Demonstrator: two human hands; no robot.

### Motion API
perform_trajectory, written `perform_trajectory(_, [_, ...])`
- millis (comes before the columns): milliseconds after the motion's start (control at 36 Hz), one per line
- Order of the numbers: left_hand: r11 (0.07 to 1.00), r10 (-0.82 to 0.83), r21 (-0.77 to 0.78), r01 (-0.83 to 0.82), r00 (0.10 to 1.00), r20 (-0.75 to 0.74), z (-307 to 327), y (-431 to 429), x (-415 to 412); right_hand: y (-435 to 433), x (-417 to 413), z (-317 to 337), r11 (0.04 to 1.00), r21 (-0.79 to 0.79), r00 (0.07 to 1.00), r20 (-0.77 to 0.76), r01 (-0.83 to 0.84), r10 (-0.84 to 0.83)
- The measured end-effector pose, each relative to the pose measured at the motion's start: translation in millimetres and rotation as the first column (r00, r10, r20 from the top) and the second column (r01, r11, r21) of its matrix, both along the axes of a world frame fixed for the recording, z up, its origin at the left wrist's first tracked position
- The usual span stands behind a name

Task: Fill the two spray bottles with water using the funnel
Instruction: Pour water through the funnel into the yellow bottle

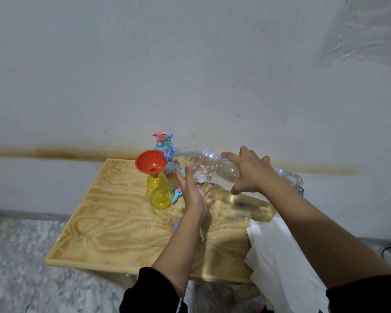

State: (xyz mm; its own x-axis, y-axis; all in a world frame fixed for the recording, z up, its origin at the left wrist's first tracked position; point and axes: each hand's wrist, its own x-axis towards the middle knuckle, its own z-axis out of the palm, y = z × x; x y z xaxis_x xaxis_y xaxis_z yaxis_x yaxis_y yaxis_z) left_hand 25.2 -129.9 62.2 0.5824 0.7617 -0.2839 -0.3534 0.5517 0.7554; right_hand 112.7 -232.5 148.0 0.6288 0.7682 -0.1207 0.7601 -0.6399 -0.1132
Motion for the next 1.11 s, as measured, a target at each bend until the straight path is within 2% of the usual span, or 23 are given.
perform_trajectory(194, [0.997,0.003,-0.079,-0.001,1.000,0.018,-3.3,0.0,1.8,0.9,0.2,3.3,1.000,-0.026,0.999,0.034,-0.013,0.014])
perform_trajectory(639, [0.990,0.037,-0.138,-0.026,0.996,0.075,9.1,-6.3,-0.6,0.9,-0.1,11.3,0.999,-0.044,0.997,0.072,-0.027,0.030])
perform_trajectory(1111, [0.997,0.001,-0.083,0.002,1.000,0.031,13.8,-8.4,-10.2,-5.5,-6.4,6.1,1.000,-0.004,0.999,0.034,-0.008,0.008])
